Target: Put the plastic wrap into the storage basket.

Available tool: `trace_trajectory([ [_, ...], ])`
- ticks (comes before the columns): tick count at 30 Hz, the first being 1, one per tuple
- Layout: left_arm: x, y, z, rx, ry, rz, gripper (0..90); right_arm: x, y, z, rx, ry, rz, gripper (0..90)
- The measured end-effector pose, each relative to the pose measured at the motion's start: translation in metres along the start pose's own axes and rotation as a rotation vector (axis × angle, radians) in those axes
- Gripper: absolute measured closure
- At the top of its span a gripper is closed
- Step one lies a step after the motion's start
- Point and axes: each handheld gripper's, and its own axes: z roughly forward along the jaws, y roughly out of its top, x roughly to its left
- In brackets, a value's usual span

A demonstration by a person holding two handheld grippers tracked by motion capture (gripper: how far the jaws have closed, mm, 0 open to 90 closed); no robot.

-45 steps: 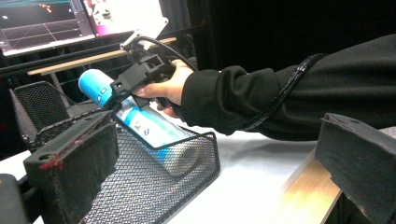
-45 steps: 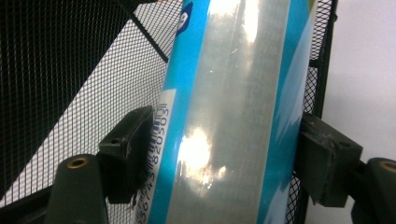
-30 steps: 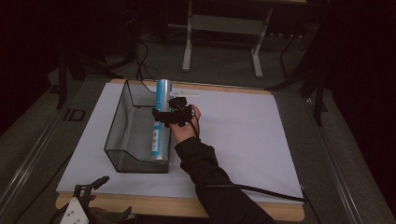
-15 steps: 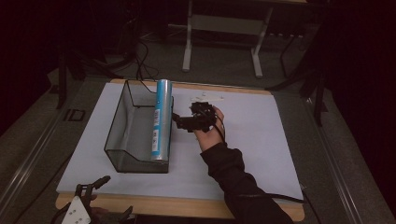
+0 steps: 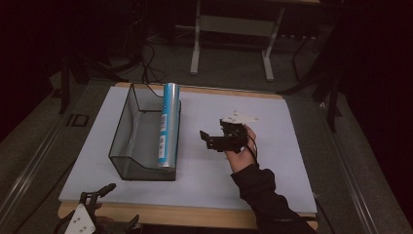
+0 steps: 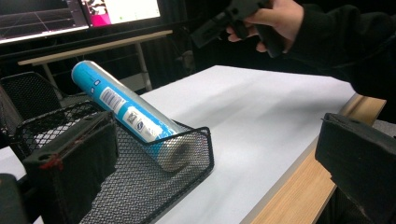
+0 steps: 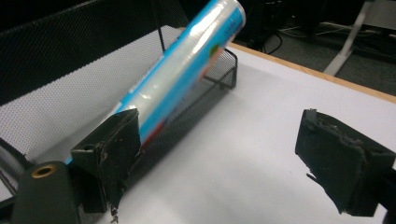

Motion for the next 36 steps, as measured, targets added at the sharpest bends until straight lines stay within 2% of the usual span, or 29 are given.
trace_trajectory([
  [8, 0.0, 0.0, 0.0, 0.001, -0.004, -0.002, 0.2, -0.014, -0.02, -0.02, 0.028, -0.017, 0.008, 14.0],
  [23, -0.001, 0.0, 0.001, 0.005, -0.006, 0.001, 0.2, -0.022, -0.062, -0.051, 0.036, -0.05, 0.008, 14.3],
  [28, -0.001, 0.0, 0.001, 0.006, -0.008, 0.0, 0.2, -0.027, -0.073, -0.058, 0.046, -0.069, 0.011, 14.3],
  [36, 0.0, -0.001, 0.002, 0.012, -0.013, 0.001, 0.2, -0.032, -0.085, -0.061, 0.026, -0.102, -0.027, 15.4],
])
